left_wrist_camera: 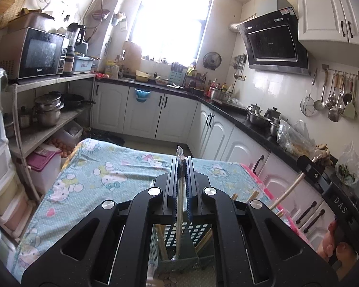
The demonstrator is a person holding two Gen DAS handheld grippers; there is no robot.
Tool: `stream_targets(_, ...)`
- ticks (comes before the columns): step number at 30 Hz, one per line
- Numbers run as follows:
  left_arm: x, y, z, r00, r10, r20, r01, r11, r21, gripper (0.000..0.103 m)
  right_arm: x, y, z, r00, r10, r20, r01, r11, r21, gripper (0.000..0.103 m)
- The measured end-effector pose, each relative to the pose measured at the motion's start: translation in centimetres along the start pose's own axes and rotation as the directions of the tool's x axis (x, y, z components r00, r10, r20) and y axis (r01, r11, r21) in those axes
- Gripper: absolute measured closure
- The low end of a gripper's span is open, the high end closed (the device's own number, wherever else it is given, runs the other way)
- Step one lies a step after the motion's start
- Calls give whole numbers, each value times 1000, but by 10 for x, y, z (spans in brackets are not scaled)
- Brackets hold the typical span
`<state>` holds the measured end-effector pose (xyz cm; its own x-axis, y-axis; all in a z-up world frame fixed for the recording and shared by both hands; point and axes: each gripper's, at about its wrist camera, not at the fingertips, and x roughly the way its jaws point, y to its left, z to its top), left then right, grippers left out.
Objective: Organize utensils
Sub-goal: 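Lift the held chopsticks with both tools and carry them above the caddy, then lower the chopsticks into the caddy and open both tools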
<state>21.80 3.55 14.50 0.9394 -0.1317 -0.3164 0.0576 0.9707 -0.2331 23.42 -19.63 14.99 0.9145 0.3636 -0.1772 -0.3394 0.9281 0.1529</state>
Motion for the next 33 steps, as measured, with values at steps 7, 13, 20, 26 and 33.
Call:
stream_targets(7,7,-1,-13,1000,-1,-31,1,1000,4,100,5,1,-8,1000,-12,-12,12,1000,-5,93)
stream_targets(13,12,-2,-20,999,0,-48,0,1000,6,100,8,2,-14,1000,-13,-26,13,1000,-8,93)
stream_targets(20,16,-2,-27,998,2,-69,-2,1000,5,100,14,3,-21,999,-10,-52,10,1000,-7,93)
stream_targets(26,17,-2,-31,997,1,-80,-1,1000,3,100,17,4,-26,997,-6,-75,6,1000,-5,93)
stream_targets(33,17,1,-37,996,-2,-93,2,1000,-5,100,18,1,-34,994,-13,-105,14,1000,12,84)
